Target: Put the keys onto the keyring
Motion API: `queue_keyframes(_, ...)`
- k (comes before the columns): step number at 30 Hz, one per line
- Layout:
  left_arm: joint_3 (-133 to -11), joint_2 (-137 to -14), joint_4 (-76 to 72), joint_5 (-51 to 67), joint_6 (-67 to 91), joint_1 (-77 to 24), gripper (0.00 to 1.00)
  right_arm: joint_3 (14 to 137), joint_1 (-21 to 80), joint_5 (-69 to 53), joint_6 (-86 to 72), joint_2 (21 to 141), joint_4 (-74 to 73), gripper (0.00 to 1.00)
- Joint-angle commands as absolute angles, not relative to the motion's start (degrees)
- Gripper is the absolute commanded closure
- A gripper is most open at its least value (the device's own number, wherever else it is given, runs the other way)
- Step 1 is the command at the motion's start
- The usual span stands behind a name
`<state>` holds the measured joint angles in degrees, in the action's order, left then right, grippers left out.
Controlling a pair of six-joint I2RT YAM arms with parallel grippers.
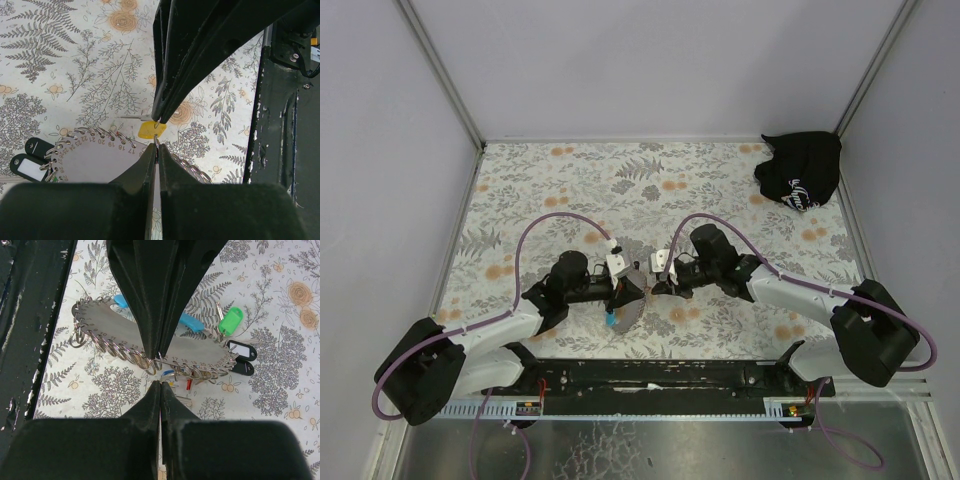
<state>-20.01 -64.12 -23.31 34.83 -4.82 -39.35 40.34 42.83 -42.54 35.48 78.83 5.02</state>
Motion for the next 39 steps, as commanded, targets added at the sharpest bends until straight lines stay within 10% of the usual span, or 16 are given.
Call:
queue_keyframes(1,-22.0,-64.0,-26.5,36.6,-5.2,-39.7,1.0,42.7,43.5,-43.0,35.8,79.0,6.1,1.0)
queue_keyframes(39,-22.0,-64.3,-26.8,36.7,-5.0,-39.7,1.0,44.8,43.6,-46.1,36.8,80.4,3.1,1.0)
